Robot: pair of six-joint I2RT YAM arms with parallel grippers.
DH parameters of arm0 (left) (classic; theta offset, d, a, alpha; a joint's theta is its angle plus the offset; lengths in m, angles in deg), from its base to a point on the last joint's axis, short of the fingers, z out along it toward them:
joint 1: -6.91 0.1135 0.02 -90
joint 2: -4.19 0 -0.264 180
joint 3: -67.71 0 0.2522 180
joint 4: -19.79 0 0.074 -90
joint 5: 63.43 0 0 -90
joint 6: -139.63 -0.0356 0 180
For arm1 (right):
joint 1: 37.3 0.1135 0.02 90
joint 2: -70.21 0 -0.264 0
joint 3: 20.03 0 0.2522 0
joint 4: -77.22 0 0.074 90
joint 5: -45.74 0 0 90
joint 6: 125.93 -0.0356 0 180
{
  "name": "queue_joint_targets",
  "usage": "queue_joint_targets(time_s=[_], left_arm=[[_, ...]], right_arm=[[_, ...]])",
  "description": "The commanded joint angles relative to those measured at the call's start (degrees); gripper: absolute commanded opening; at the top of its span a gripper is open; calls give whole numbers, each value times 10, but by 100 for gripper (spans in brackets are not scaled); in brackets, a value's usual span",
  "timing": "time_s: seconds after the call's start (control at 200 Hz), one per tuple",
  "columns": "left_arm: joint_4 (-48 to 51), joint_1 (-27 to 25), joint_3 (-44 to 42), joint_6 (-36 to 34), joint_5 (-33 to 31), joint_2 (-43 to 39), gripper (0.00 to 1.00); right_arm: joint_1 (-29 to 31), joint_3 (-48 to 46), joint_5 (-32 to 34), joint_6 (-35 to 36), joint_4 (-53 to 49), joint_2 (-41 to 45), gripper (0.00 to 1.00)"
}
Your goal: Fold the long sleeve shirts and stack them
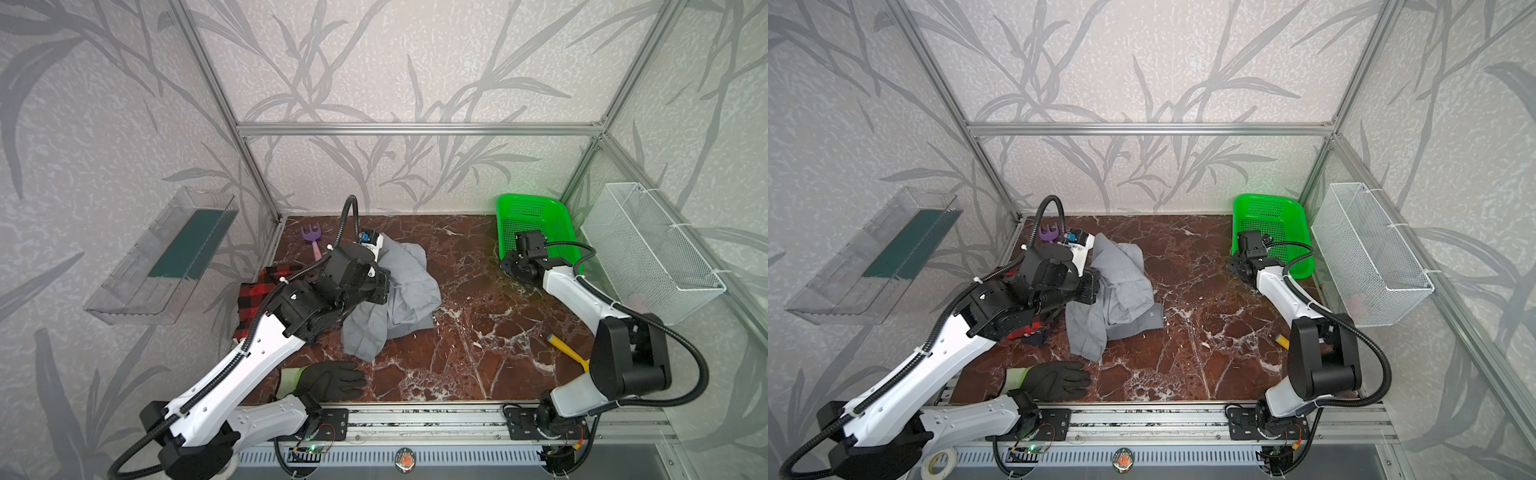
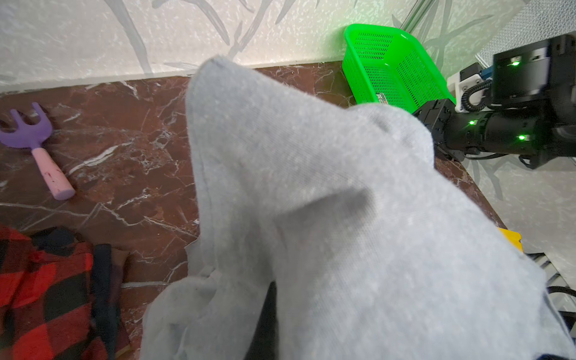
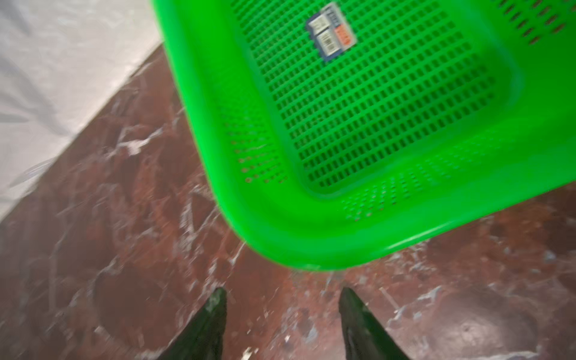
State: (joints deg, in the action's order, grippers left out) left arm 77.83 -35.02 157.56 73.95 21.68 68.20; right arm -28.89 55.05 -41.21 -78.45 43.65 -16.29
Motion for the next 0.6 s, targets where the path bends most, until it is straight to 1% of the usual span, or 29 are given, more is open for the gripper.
queue_joint_targets(time_s=[0.0,0.075,0.135,0.21,0.345,0.42,0.465,0.5,0.535,0.595], left_arm=[[-51,11,-5,43,31,-3,0],[-80,25,-12,70,57,-8,0],[-100,40,-21,91,82,-12,0],[-120,59,-38,116,105,-18,0],[-140,93,-71,141,137,-32,0],[-152,106,-86,153,159,-40,0],[-155,107,-89,155,162,-44,0],[-155,107,-89,156,162,-47,0],[-154,107,-90,155,160,-47,0],[-147,109,-91,154,157,-45,0]], right_arm=[[54,-12,-154,35,24,54,66],[104,-44,-223,17,80,84,67],[135,-66,-246,-8,110,102,68],[181,-107,-278,-41,187,130,69],[223,-166,-293,-83,308,152,69],[246,-184,-298,-83,358,135,70],[257,-190,-314,-93,390,116,70],[260,-194,-323,-102,402,110,68],[264,-202,-310,-109,404,116,68],[269,-222,-256,-117,379,146,67]])
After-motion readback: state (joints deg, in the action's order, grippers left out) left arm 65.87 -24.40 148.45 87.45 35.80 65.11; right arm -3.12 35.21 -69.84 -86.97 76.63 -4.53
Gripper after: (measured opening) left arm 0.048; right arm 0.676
